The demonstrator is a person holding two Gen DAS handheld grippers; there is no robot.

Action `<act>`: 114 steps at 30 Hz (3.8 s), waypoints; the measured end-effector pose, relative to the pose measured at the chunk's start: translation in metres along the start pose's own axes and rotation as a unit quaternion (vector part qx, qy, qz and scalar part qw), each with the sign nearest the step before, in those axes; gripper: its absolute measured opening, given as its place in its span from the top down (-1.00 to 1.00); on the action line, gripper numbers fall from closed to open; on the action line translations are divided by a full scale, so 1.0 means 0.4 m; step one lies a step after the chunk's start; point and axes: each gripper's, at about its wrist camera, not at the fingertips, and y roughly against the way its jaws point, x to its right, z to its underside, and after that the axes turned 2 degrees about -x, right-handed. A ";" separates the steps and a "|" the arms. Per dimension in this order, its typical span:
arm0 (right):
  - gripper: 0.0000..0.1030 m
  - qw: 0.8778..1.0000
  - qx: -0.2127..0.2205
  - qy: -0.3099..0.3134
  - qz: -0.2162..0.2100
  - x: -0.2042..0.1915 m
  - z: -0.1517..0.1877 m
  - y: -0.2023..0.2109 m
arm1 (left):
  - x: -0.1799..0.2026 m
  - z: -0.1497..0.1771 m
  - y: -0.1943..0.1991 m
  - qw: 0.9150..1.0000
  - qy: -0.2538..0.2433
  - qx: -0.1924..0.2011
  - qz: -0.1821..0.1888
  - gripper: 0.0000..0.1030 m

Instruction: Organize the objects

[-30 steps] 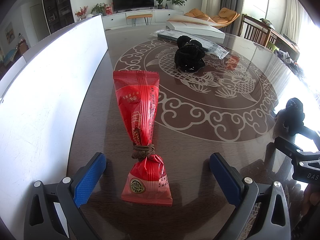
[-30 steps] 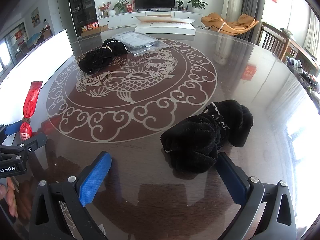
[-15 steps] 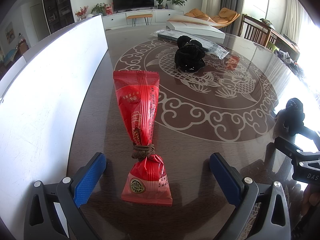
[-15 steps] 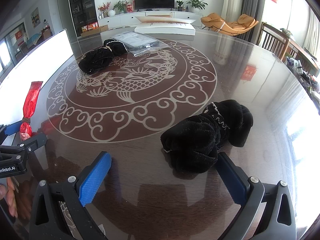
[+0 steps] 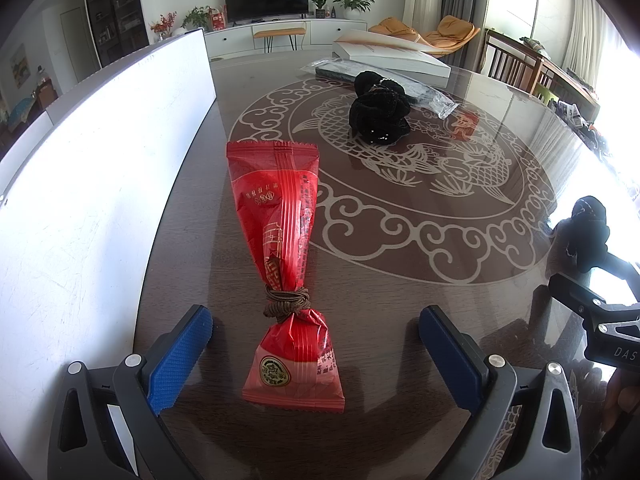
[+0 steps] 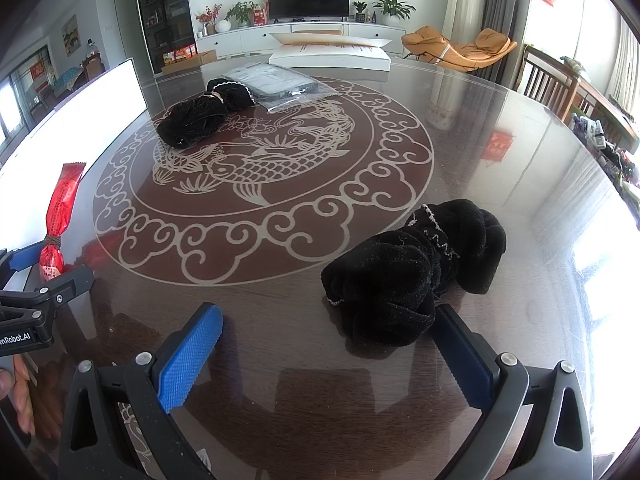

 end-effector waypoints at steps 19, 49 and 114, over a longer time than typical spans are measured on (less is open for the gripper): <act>-1.00 1.000 0.000 0.000 0.000 0.000 0.000 0.000 | -0.001 -0.001 -0.001 1.000 0.000 0.000 0.000 -1.00; -1.00 1.000 0.000 0.000 0.000 -0.001 0.000 -0.001 | 0.000 -0.001 -0.001 1.000 0.000 0.000 0.000 -1.00; -0.58 0.986 -0.077 -0.139 -0.046 0.127 -0.095 0.005 | -0.012 0.000 0.044 0.997 -0.045 -0.014 0.066 0.48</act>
